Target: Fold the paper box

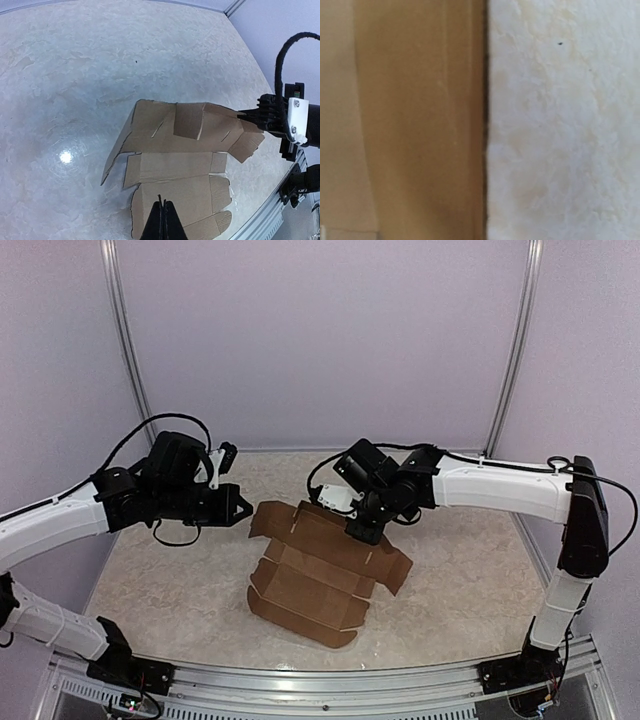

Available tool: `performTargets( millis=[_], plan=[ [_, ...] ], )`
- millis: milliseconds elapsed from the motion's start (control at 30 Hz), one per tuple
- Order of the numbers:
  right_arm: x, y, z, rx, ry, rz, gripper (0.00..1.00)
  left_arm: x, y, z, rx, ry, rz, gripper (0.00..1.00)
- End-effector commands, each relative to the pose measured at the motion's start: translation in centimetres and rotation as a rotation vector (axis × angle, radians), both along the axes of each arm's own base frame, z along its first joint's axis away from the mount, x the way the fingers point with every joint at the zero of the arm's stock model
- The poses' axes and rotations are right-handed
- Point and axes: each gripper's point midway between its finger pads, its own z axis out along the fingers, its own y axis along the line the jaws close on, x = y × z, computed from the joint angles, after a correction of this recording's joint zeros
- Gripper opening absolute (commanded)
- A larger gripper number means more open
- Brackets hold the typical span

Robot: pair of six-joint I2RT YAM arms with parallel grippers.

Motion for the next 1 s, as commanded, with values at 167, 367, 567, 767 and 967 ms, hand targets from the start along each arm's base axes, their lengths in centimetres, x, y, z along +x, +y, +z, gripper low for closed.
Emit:
performTargets(
  millis=[167,367,567,767,967],
  plan=[
    [0.8,0.1,1.4,-0.039,-0.125,-0.001,0.00,-2.1,3.7,-3.0,-0.053,0.073,0.054,0.00],
    [0.8,0.7,2.5,-0.005,-0.107,-0.012,0.00,-3.5,1.4,-5.6,-0.114,0.127,0.022,0.00],
    [0.0,0.6,3.4,0.042,-0.080,-0.023,0.00,-3.4,1.2,-6.4,-0.112,0.119,0.047,0.00],
    [-0.7,-0.3,5.5,0.104,-0.074,-0.037,0.00,-2.7,2.6,-4.6,-0.075,0.037,0.090,0.00],
    [-2.0,-1.1,7.2,0.222,-0.039,-0.019,0.00,-2.4,4.1,-0.3,-0.082,-0.097,0.111,0.00]
  ],
)
